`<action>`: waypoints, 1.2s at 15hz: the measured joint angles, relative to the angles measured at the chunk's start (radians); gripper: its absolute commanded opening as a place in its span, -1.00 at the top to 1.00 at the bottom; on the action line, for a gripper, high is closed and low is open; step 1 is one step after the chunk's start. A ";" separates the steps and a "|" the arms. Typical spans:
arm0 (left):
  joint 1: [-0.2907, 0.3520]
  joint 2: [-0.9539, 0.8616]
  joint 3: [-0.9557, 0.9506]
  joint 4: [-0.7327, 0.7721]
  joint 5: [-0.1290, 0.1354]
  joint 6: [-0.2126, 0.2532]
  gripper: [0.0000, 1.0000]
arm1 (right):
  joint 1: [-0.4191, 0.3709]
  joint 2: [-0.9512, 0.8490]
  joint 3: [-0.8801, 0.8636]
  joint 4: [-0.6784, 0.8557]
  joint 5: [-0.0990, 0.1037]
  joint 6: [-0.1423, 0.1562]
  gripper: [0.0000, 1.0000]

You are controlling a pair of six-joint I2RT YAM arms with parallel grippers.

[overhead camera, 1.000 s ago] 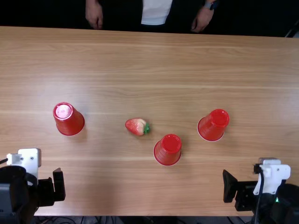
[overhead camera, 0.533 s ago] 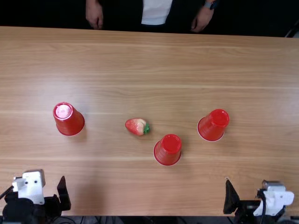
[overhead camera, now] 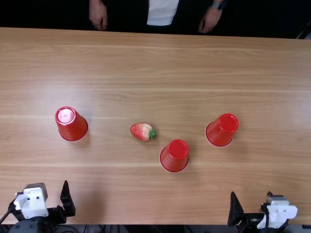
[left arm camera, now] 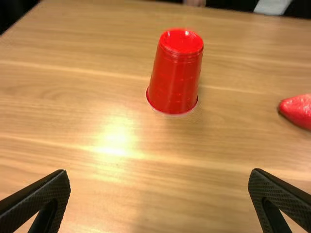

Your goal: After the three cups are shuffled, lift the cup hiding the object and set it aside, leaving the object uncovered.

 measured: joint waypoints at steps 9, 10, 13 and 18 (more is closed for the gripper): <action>-0.008 0.000 -0.304 0.597 0.003 0.001 -1.00 | -0.018 -0.002 -0.340 0.913 0.000 -0.001 -1.00; -0.025 0.000 -0.324 0.622 0.003 0.001 -1.00 | -0.018 -0.002 -0.383 0.942 0.000 -0.001 -1.00; -0.045 0.000 -0.397 0.668 0.005 0.001 -1.00 | -0.018 -0.002 -0.473 0.953 0.000 0.000 -1.00; -0.045 0.002 -0.424 0.744 0.007 0.002 -1.00 | -0.018 -0.002 -0.558 0.961 -0.001 -0.001 -1.00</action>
